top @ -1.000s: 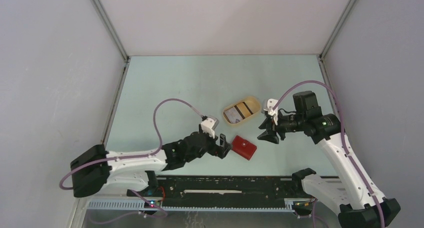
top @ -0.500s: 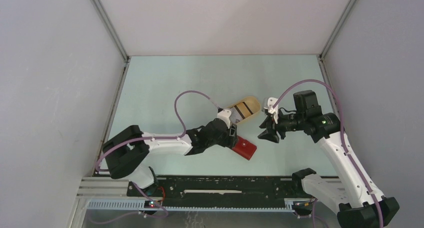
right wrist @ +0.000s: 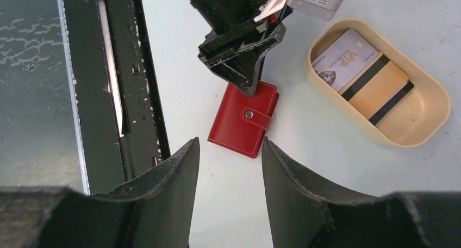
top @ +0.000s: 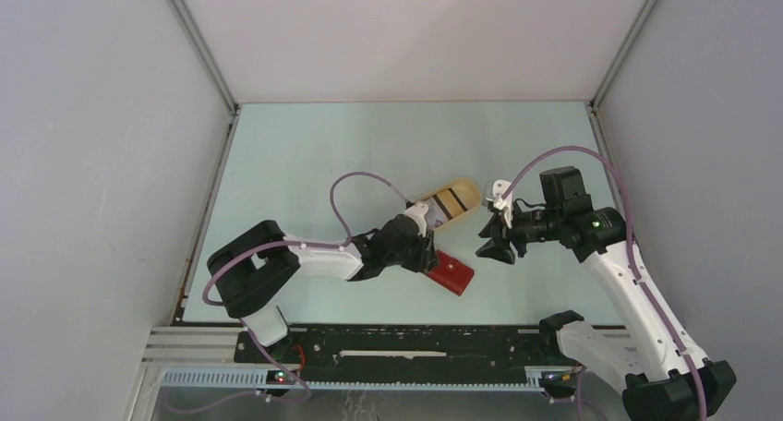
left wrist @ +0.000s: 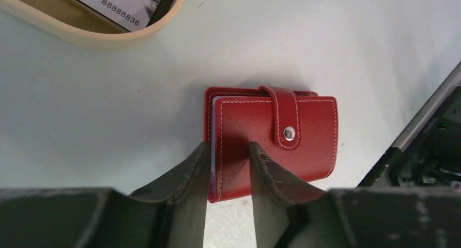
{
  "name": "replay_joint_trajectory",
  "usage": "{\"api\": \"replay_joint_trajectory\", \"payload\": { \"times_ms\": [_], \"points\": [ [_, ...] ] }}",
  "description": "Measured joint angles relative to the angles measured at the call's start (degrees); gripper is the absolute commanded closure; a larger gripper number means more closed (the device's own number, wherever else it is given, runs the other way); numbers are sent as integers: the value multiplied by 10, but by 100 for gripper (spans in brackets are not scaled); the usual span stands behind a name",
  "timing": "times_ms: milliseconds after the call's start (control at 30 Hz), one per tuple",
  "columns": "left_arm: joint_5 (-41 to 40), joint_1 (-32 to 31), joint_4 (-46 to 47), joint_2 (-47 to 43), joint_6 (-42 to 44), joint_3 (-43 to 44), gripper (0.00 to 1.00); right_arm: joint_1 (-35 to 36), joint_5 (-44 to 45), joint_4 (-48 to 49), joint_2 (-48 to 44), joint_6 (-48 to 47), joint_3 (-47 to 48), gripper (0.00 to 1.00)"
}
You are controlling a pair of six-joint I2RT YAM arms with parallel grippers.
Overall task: Put the credit cards into the card holder
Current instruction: Reset both arms
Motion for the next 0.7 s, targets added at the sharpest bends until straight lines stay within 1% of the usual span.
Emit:
{"api": "replay_joint_trajectory", "payload": {
  "times_ms": [100,133,333,533,567,600,700],
  "points": [
    [11,4,10,3,-9,0,95,0,0,0,3,0,-2,45],
    [11,5,12,3,-12,0,99,0,0,0,3,0,-2,45],
    [5,7,32,-6,-39,-15,100,0,0,0,7,0,-3,45],
    [-60,10,36,-92,-94,-100,100,1,2,0,7,0,-3,45],
    [-74,14,33,-108,-105,-113,99,1,3,0,7,0,-3,45],
    [-89,18,29,-122,-116,-125,92,1,5,0,7,0,-3,45],
    [-126,33,16,-159,-148,-152,58,1,10,1,7,4,-3,45]
  ]
}}
